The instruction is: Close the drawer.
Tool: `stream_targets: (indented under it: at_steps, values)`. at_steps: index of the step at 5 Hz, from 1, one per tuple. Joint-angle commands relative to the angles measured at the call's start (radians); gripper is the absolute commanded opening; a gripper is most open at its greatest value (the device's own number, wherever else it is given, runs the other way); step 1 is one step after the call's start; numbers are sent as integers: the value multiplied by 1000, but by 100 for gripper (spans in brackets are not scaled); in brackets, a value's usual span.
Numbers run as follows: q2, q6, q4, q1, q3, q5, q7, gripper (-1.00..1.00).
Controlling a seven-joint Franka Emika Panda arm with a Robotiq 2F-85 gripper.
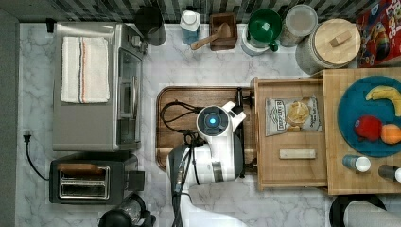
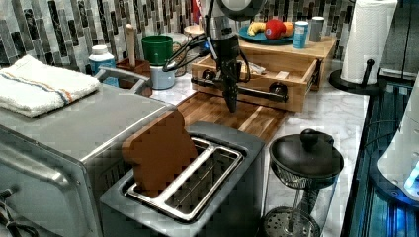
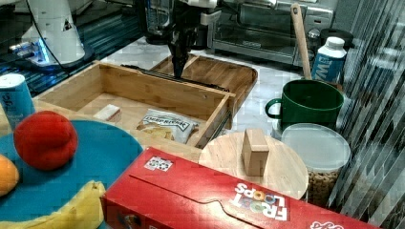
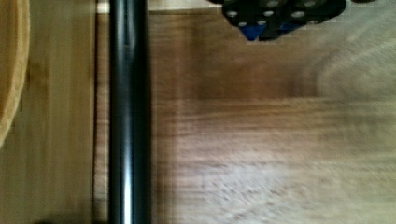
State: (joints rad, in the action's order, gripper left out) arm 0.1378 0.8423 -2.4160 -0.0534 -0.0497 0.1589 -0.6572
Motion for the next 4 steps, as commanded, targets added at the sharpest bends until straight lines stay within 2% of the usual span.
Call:
stream_targets:
  at_steps: [1, 2, 4]
  values:
    - [-50, -23, 79, -103, 73, -2, -256, -100]
    - [6, 112, 82, -155, 88, -2, -337, -100]
    - [50, 139, 152, -214, 165, -26, -500, -100]
